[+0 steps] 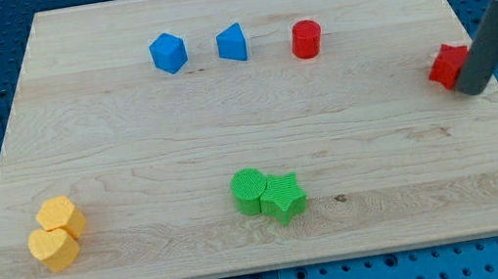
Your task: Place the red star at the right side of the red circle
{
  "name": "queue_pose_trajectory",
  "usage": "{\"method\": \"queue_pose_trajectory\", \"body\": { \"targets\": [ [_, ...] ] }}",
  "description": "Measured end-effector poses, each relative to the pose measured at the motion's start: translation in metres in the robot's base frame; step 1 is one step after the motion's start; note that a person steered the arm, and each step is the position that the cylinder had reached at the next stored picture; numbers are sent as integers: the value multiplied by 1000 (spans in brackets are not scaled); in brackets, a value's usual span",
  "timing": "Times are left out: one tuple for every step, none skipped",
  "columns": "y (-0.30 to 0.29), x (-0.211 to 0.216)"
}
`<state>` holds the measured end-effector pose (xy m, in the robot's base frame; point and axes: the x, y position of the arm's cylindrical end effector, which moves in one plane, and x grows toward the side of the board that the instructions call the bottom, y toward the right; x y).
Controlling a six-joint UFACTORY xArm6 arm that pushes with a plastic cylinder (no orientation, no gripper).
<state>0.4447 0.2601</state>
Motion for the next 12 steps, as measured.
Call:
{"method": "queue_pose_trajectory", "body": {
  "targets": [
    [0,-35],
    [0,-68],
    [0,-82],
    [0,-87],
    [-1,-103],
    [-1,-104],
    [0,-102],
    [0,-100],
    [-2,-95],
    [-11,-81],
    [-18,-80],
    [-26,-80]
  ]
}}
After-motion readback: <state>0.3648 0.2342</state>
